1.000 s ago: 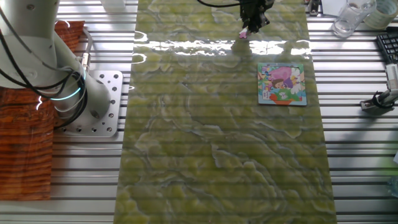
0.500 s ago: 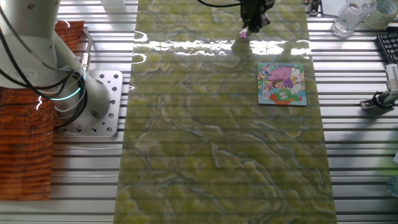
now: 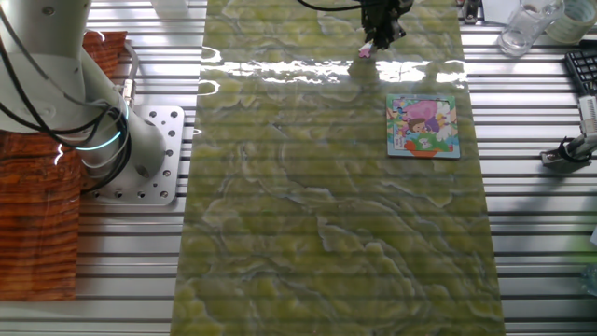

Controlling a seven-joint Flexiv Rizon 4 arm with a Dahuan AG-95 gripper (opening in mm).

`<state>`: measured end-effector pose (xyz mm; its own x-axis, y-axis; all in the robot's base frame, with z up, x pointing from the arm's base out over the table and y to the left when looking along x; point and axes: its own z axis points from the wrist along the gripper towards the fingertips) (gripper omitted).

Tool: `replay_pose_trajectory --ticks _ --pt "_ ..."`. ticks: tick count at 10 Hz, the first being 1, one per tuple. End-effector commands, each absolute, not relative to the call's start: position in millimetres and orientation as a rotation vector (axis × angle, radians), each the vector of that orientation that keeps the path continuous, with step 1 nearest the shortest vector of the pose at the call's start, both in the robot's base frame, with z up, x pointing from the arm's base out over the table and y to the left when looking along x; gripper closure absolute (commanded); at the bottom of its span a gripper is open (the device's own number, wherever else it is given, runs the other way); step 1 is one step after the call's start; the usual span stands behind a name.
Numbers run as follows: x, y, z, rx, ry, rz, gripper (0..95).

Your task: Assemble one piece of a puzzle

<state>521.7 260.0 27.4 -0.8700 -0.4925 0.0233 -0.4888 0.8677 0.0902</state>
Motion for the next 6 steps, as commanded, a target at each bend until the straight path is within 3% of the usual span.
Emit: replay_pose_trajectory --ticks 1,6 --pt "507.1 285.9 8.8 0.916 -3.031 0.041 57.0" --pt "507.7 292.4 12.6 0.945 -3.012 0.111 57.0"
